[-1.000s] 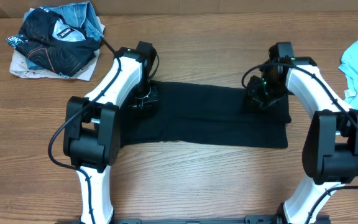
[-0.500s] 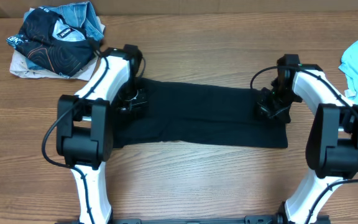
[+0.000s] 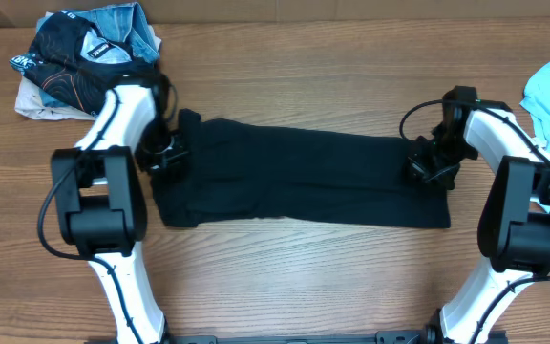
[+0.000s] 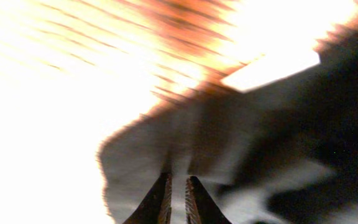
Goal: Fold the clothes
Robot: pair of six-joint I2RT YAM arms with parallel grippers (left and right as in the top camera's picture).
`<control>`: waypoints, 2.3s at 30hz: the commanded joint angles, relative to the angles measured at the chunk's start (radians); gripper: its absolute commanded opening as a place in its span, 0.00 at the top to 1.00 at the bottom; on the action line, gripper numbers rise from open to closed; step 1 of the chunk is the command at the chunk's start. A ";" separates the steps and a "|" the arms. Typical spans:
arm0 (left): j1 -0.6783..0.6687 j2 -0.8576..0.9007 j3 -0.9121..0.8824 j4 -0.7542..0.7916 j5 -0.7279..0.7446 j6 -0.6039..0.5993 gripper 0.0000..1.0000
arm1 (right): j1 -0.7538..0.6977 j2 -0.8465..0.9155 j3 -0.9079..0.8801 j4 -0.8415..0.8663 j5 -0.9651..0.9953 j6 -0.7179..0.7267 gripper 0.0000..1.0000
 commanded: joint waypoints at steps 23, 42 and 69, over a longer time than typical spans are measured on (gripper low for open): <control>0.074 -0.180 0.086 -0.074 -0.015 0.073 0.00 | -0.160 -0.006 0.470 -0.364 0.300 -0.103 0.00; 0.074 -0.177 0.083 -0.060 0.004 0.073 0.00 | -0.438 -0.005 0.282 -0.246 -0.273 -0.659 0.00; 0.073 -0.176 0.083 -0.026 0.061 0.073 0.00 | -0.427 -0.005 -0.053 -0.107 -0.353 -0.669 0.00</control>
